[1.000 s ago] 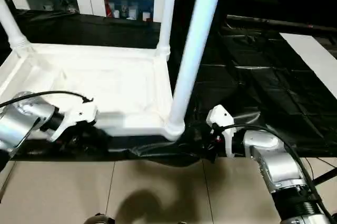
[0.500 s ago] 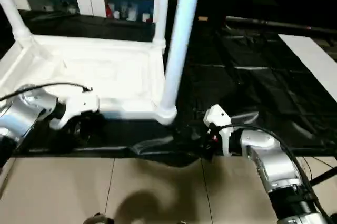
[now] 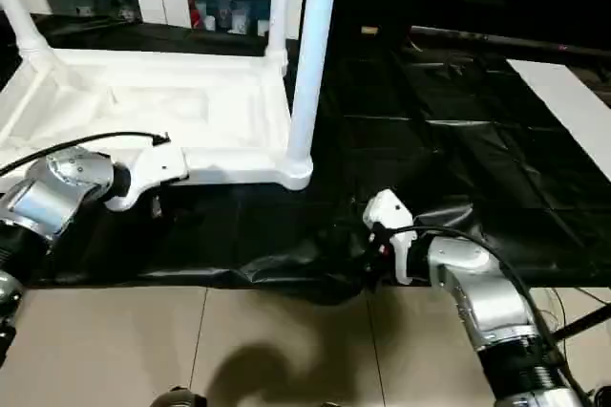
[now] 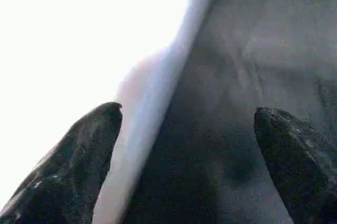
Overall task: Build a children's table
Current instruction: Rotate leg to tighten
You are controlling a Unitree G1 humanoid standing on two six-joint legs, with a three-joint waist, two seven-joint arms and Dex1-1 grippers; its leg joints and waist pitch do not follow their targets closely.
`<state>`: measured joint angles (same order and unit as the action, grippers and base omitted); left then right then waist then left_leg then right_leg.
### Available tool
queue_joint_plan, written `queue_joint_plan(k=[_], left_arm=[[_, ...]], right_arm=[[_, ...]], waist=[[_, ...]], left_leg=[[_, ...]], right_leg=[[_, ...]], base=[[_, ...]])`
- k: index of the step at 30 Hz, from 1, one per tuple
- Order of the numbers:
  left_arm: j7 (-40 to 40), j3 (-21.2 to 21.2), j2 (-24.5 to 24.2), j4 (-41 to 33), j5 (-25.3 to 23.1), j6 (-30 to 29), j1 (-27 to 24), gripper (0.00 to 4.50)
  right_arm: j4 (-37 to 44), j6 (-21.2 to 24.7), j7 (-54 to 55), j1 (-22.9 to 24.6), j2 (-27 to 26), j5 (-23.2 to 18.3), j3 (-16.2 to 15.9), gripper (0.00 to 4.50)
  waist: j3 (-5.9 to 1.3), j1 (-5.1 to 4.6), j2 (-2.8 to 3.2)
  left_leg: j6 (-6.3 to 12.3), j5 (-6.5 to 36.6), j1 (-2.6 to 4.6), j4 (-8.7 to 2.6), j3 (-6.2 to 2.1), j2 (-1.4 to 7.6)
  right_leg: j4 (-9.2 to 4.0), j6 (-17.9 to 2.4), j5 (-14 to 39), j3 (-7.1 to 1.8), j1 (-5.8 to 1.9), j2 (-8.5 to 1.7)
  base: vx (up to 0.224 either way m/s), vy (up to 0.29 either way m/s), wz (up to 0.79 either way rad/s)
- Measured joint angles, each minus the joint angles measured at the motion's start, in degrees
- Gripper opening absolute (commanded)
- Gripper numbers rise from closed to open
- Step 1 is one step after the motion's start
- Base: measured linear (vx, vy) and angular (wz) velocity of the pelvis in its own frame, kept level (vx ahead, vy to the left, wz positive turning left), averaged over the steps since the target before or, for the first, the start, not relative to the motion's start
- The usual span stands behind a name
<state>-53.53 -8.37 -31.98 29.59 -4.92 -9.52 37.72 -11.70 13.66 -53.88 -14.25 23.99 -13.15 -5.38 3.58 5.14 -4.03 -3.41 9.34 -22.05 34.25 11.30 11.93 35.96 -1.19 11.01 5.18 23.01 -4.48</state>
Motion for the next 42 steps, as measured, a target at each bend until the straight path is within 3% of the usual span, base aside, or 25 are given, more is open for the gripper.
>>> queue_joint_plan(k=[3, 9, 14, 17, 19, 20, 21, 22, 23, 25, 26, 27, 29, 30, 31, 32, 33, 34, 35, 36, 38, 39, 40, 41, 42], left_arm=[[7.5, 11.7, 5.0, -15.3, 6.9, -4.8, -9.1, 4.48], [25.4, 22.5, 17.5, -25.6, 12.0, -2.3, -16.4, 4.48], [32.5, 21.4, 22.0, -26.0, 11.6, 2.5, -20.8, 4.48], [34.2, 19.7, 24.1, -24.1, 9.8, 2.8, -24.7, 4.48], [35.4, 19.2, 24.5, -24.1, 8.3, 1.7, -26.4, 4.48], [35.8, 19.1, 24.3, -24.3, 7.7, 1.6, -26.4, 4.48], [36.7, 19.2, 24.3, -24.6, 7.2, 1.6, -26.2, 4.48], [37.7, 19.4, 24.4, -25.2, 7.0, 1.6, -26.2, 4.48], [38.2, 19.7, 24.8, -25.7, 6.8, 1.7, -26.4, 4.48], [39.2, 19.1, 25.2, -26.0, 6.8, 1.6, -26.8, 4.48], [39.5, 18.5, 25.2, -26.1, 6.6, 1.7, -26.9, 4.48], [39.9, 18.0, 24.8, -26.5, 6.3, 1.9, -27.0, 4.48], [40.2, 18.6, 23.4, -26.6, 6.3, 2.0, -27.2, 4.48], [40.4, 19.8, 23.0, -26.7, 6.3, 2.0, -27.4, 4.48], [40.6, 20.6, 22.2, -26.6, 6.2, 1.9, -27.7, 4.48], [40.7, 20.9, 22.2, -26.6, 6.2, 1.9, -27.7, 4.48], [40.8, 20.9, 22.4, -26.8, 6.2, 1.8, -27.5, 4.48], [40.9, 20.8, 22.5, -26.9, 6.2, 1.8, -27.3, 4.48], [41.1, 20.4, 23.1, -26.8, 6.1, 1.6, -26.5, 4.48], [41.2, 18.4, 24.5, -27.1, 6.1, 1.4, -26.3, 4.48], [41.1, 17.0, 24.6, -27.4, 6.3, 1.3, -26.4, 4.48], [41.1, 17.1, 23.8, -28.4, 6.4, 0.7, -26.4, 4.48], [41.2, 17.4, 23.3, -29.2, 6.5, 0.5, -26.3, 4.48], [41.2, 17.8, 22.7, -29.8, 6.6, 0.2, -26.2, 4.48], [41.3, 18.9, 21.6, -29.7, 6.7, -0.3, -26.9, 4.48]], right_arm=[[3.8, -0.1, 10.1, 2.5, -4.6, -0.2, 5.3, 4.31], [6.2, -0.1, 26.9, 3.1, -12.7, -0.1, 12.0, 4.31], [4.4, -1.8, 34.3, 1.0, -17.5, 0.6, 11.6, 4.31], [2.2, -3.5, 37.1, 0.1, -18.2, 3.3, 10.2, 4.31], [2.2, -4.4, 37.9, 0.0, -18.4, 5.3, 8.8, 4.31], [2.2, -4.5, 38.1, 0.0, -18.4, 5.8, 8.7, 4.31], [2.2, -4.5, 38.5, 0.4, -18.3, 6.2, 8.9, 4.31], [2.3, -4.6, 38.4, 0.4, -17.9, 6.2, 9.1, 4.31], [2.3, -4.6, 38.4, 0.3, -17.3, 6.3, 9.4, 4.31], [2.1, -4.7, 38.5, 0.3, -16.3, 6.0, 10.5, 4.31], [1.6, -4.8, 38.5, 0.4, -16.1, 6.0, 10.8, 4.31], [0.8, -5.2, 38.3, 0.0, -15.4, 6.0, 10.7, 4.31], [-0.1, -5.1, 37.7, -0.2, -16.0, 6.0, 10.1, 4.31], [-0.2, -5.0, 36.9, -0.8, -16.8, 6.0, 8.7, 4.31], [0.0, -5.0, 36.5, -1.8, -17.3, 6.0, 7.6, 4.31], [0.4, -5.1, 36.4, -1.8, -17.3, 6.0, 7.0, 4.31], [0.4, -5.1, 36.3, -1.4, -17.3, 6.1, 6.9, 4.31], [0.5, -5.1, 36.0, -0.9, -17.2, 6.1, 6.9, 4.31], [0.8, -5.1, 35.7, 0.0, -16.7, 6.0, 7.1, 4.31], [0.7, -5.1, 35.6, 1.8, -16.4, 6.0, 7.9, 4.31], [0.4, -5.1, 36.0, 2.4, -16.3, 6.0, 8.2, 4.31], [0.9, -5.1, 36.2, 2.2, -16.5, 6.0, 8.2, 4.31], [1.8, -5.3, 36.2, 2.1, -16.7, 5.9, 8.2, 4.31], [2.3, -5.4, 36.1, 1.7, -16.9, 5.7, 8.3, 4.31], [2.3, -5.3, 35.8, 1.3, -18.4, 4.9, 7.5, 4.31]], waist=[[-0.03, -0.13, 0.03], [-0.08, 0.06, -0.46], [-0.02, -0.33, -0.35], [0.39, -0.9, 0.2], [1.07, -2.03, 1.27], [1.39, -1.93, 1.72], [1.07, -2.03, 0.68], [0.78, -2.01, -0.97], [0.59, -1.72, -1.2], [0.51, -0.39, -0.63], [0.32, -0.14, -0.31], [-0.18, -0.09, 0.69], [-0.64, -0.59, 0.8], [-0.9, -1.42, 0.41], [-1.15, -2.17, -0.03], [-1.18, -2.95, 0.02], [-1.55, -3.88, -0.56], [-2.07, -4.64, -1.77], [-1.78, -5.04, -2.42], [-1.59, -4.43, -1.99], [-1.46, -3.24, -1.75], [-1.73, -2.83, -1.14], [-1.98, -2.46, -0.1], [-2.07, -2.26, 1.3], [-1.92, -2.14, 1.4]], left_leg=[[0.0, 0.0, 0.08, -0.02, 0.06, 0.0], [-0.01, 0.0, 0.11, -0.01, -0.01, -0.01], [-0.01, 0.0, 0.35, -0.06, -0.08, -0.02], [-0.14, 0.3, 2.03, -0.68, -0.51, 0.04], [-0.26, 1.3, 3.6, -0.7, -1.42, 0.68], [-0.39, 1.4, 3.73, -0.95, -1.21, 0.86], [-0.42, 1.5, 4.4, -0.83, -0.49, 0.69], [-0.85, 1.7, 5.14, -0.52, 0.5, 0.31], [-1.26, 2.8, 5.11, -0.05, 0.09, 0.15], [1.2, 6.1, 3.74, 3.28, -1.2, -0.29], [1.76, 6.4, 3.46, 3.45, -1.56, -0.78], [0.85, 5.4, 3.41, 1.91, -2.03, -0.84], [0.12, 5.0, 4.03, 1.48, -2.9, -0.54], [0.42, 5.4, 4.3, 1.01, -3.29, -1.15], [0.63, 5.9, 4.58, 1.01, -3.94, -1.54], [1.38, 6.3, 4.67, 0.98, -6.82, -2.83], [2.74, 7.1, 4.95, 0.83, -9.73, -4.73], [3.57, 7.7, 5.02, 1.08, -10.73, -6.57], [4.99, 8.8, 4.95, 2.56, -10.11, -7.31], [8.2, 9.6, 4.74, 5.96, -8.9, -6.81], [7.04, 9.0, 2.53, 10.02, -7.43, -7.32], [4.72, 7.0, 0.82, 7.82, -7.17, -7.14], [4.41, 4.7, -0.37, 4.3, -7.27, -6.37], [1.73, 1.8, -1.25, 2.29, -7.83, -5.05], [2.2, 2.7, -1.54, 3.55, -8.6, -4.7]], right_leg=[[-0.01, 0.0, 0.0, -0.09, -0.01, 0.0], [0.07, 0.3, 0.2, -0.04, -0.06, 0.02], [-0.32, 0.5, 0.2, 0.04, -0.3, 0.02], [-2.12, 0.6, 0.2, 1.02, -1.91, 0.08], [-3.95, 0.6, 0.9, 3.38, -4.54, 0.08], [-1.58, 0.1, 2.6, 3.64, -5.13, -0.02], [1.86, -0.3, 5.0, 2.55, -5.83, -0.67], [2.28, 1.2, 6.4, 0.7, -6.29, -0.9], [2.28, 1.3, 6.7, 0.61, -6.34, -0.58], [1.32, 1.3, 6.8, 0.75, -6.97, -0.47], [0.78, 1.3, 6.8, 0.72, -7.21, -0.24], [0.11, 1.2, 6.7, 1.01, -7.55, 0.79], [-1.11, 1.0, 6.6, 1.34, -7.97, 1.28], [0.21, 0.1, 7.1, 1.13, -7.29, 1.06], [3.67, 0.0, 7.4, 0.57, -5.61, 0.97], [6.35, 0.7, 7.8, 0.21, -4.0, 0.95], [6.47, 1.2, 7.9, -0.99, -2.03, 0.92], [3.67, 1.8, 7.5, -2.61, -1.52, 0.46], [3.64, 1.9, 5.9, -3.97, -2.31, 0.33], [3.19, 1.1, 7.1, -5.13, -4.15, 1.27], [1.08, 1.0, 7.1, -5.66, -6.41, 1.58], [0.03, 1.2, 6.7, -5.11, -7.33, 2.25], [0.21, 1.0, 7.0, -4.25, -7.48, 3.24], [0.86, 1.0, 7.7, -2.9, -7.51, 4.42], [3.81, 1.0, 8.1, -2.12, -5.76, 4.19]], base=[[0.0, 0.0, 0.0], [0.0, 0.0, 0.0], [0.0, 0.0, 0.0], [0.0, 0.0, 0.0], [0.0, 0.0, 0.0], [0.0, 0.0, 0.0], [0.0, 0.0, 0.0], [0.071, -0.069, -0.12], [0.141, -0.071, -0.19], [0.135, -0.045, -0.18], [0.149, -0.012, -0.04], [0.149, -0.012, -0.04], [0.206, 0.026, 0.01], [0.239, 0.032, 0.02], [0.244, -0.032, -0.01], [0.176, -0.103, 0.07], [0.176, -0.103, 0.07], [0.106, -0.114, 0.25], [0.12, -0.057, 0.43], [0.12, -0.057, 0.43], [0.188, -0.007, 0.13], [0.192, -0.006, -0.03], [0.05, -0.001, -0.02], [0.0, 0.0, 0.0], [0.0, 0.0, 0.0]])
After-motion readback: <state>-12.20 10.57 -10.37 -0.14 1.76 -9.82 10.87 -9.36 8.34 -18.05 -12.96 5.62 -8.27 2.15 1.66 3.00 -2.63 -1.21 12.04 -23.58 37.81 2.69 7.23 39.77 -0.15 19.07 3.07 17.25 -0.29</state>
